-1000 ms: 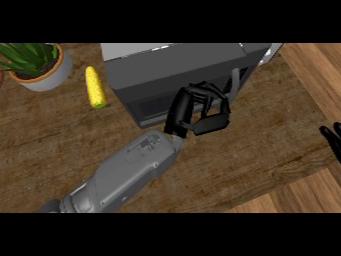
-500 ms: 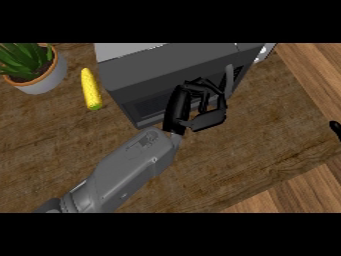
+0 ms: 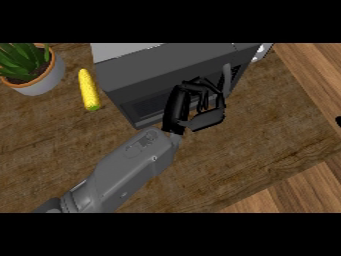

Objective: Pick up the milk, place it into the microwave and close the microwave

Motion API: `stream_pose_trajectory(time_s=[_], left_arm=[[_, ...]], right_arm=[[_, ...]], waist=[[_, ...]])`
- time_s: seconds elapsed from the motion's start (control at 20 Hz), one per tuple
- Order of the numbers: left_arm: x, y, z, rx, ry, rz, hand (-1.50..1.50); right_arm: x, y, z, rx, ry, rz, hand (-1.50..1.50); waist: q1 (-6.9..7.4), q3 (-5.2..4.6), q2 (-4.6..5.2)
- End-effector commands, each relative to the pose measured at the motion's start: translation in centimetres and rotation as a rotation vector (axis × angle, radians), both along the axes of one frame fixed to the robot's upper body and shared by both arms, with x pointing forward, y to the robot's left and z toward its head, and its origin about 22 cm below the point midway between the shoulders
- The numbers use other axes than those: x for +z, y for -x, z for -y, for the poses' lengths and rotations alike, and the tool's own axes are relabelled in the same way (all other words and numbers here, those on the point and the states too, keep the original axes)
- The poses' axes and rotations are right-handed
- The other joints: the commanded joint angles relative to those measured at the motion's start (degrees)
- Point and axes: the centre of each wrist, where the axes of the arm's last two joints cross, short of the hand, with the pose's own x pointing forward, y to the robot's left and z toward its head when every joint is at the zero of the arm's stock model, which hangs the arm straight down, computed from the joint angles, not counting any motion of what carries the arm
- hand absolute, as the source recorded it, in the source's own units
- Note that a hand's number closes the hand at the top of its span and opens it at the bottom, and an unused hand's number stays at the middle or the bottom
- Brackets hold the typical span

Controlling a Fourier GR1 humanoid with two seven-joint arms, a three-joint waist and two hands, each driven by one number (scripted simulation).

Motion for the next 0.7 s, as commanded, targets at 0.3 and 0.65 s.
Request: stream_pose_trajectory(time_s=[0.3,0.65], left_arm=[[0.4,-1.6,-0.4,0.035,0.004,0.003,1.5],[0.5,-1.8,-0.3,0.04,0.008,0.026,1.5]], right_arm=[[1.5,-0.1,0.4,0.006,0.013,0.009,-1.5],[2.1,-0.4,0.8,0.003,0.004,0.007,-1.5]], waist=[[-1.11,-0.05,0.76],[-1.21,0.07,1.01]])
